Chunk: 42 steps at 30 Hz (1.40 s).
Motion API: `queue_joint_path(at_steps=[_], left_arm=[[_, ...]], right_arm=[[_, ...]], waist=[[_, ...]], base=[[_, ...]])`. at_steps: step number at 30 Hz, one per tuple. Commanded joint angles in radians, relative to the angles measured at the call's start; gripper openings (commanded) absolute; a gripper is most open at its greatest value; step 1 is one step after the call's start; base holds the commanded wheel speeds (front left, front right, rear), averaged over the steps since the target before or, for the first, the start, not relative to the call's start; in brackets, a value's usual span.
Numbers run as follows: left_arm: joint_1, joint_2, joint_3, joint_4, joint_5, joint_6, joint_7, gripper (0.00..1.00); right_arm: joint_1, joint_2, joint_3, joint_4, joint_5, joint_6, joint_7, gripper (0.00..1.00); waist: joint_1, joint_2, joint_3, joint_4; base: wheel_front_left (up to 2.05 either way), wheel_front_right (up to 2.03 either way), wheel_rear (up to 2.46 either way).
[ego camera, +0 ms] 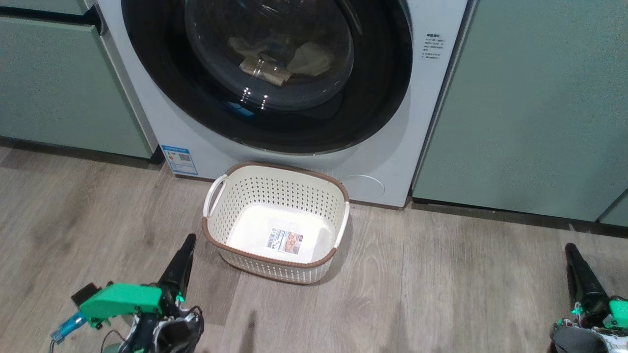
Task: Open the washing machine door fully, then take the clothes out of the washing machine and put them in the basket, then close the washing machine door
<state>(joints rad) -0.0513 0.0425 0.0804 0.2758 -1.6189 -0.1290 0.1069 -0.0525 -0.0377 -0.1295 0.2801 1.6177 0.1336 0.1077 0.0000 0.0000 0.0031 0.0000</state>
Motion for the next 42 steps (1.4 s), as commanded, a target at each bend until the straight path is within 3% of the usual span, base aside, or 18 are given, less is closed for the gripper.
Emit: queue_joint_path(at_steps=[1,3,4,11,25,42], left_arm=[[-0.057,0.008,0.033,-0.031,0.010,-0.002,0.006,0.00],[-0.057,0.008,0.033,-0.031,0.010,-0.002,0.006,0.00],[0.000,0.000,0.000,0.000,0.000,0.000,0.000,1.00],[0.063,-0.011,-0.015,0.091,0.000,0.000,-0.001,1.00],[0.030,-0.001,-0.034,0.066,0.050,0.000,-0.042,1.00],[-0.011,0.010,-0.037,0.028,0.246,0.000,-0.092,1.00]], right_arm=[[-0.055,-0.013,0.016,-0.035,-0.009,-0.003,0.005,0.00],[-0.055,-0.013,0.016,-0.035,-0.009,-0.003,0.005,0.00],[0.000,0.000,0.000,0.000,0.000,0.000,0.000,1.00],[0.065,0.021,0.008,0.093,0.000,0.000,-0.001,1.00],[0.045,0.017,0.029,0.053,-0.028,0.000,-0.042,1.00],[0.013,0.013,0.041,0.000,-0.187,-0.001,-0.092,1.00]], waist=[[0.0000,0.0000,0.000,0.000],[0.0000,0.0000,0.000,0.000],[0.0000,0.0000,0.000,0.000],[0.0000,0.0000,0.000,0.000],[0.0000,0.0000,0.005,0.000],[0.0000,0.0000,0.014,0.001]], base=[[0.00,0.00,0.00],[0.00,0.00,0.00],[0.00,0.00,0.00],[0.00,0.00,0.00],[0.00,0.00,0.00],[0.00,0.00,0.00]])
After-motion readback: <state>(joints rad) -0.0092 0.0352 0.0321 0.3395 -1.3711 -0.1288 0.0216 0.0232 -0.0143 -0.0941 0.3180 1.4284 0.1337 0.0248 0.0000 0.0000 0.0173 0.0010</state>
